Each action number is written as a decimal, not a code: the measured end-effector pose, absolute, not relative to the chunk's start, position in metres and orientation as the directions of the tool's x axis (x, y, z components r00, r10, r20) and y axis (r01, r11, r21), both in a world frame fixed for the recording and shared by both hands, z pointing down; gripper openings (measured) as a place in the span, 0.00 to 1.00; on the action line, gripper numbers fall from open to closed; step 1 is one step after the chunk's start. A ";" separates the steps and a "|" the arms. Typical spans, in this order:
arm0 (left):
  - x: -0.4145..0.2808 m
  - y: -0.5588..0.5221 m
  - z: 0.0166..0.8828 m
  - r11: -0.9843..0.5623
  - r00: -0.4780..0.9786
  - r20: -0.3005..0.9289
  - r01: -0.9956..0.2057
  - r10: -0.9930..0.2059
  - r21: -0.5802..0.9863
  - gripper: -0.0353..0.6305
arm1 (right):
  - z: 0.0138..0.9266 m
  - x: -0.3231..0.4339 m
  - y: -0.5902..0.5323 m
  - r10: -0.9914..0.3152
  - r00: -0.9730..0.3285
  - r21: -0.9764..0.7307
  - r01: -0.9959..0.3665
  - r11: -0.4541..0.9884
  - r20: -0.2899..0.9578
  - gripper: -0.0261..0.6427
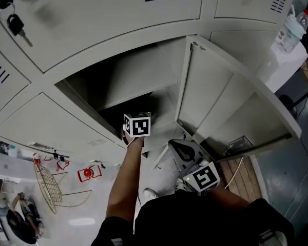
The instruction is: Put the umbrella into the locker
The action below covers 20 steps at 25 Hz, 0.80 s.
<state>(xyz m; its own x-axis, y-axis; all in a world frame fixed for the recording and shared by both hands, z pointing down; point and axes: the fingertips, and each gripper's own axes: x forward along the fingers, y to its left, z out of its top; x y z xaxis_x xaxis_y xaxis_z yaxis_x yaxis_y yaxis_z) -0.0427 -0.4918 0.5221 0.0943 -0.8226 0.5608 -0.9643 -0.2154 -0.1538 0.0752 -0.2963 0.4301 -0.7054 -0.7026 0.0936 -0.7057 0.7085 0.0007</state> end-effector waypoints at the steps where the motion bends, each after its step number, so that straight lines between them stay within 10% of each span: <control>1: -0.042 -0.489 0.520 -0.222 0.100 0.551 -0.962 -0.829 -0.160 0.71 | 0.429 0.075 -0.297 -0.707 -0.701 -0.006 -0.711 0.703 0.093 0.04; 20: 0.004 -0.370 0.452 -0.323 0.271 0.286 -0.934 -0.919 -0.153 0.62 | 0.416 0.088 -0.299 -0.758 -0.648 -0.003 -0.760 0.650 0.076 0.04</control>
<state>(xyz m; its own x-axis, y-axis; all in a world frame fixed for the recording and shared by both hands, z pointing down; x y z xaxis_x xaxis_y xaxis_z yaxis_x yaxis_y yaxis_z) 0.0041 -0.3696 0.4523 0.2712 -0.9192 0.2856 -0.9340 -0.3230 -0.1528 0.0884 -0.2989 0.4157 -0.6483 -0.7576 0.0761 -0.7599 0.6500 -0.0032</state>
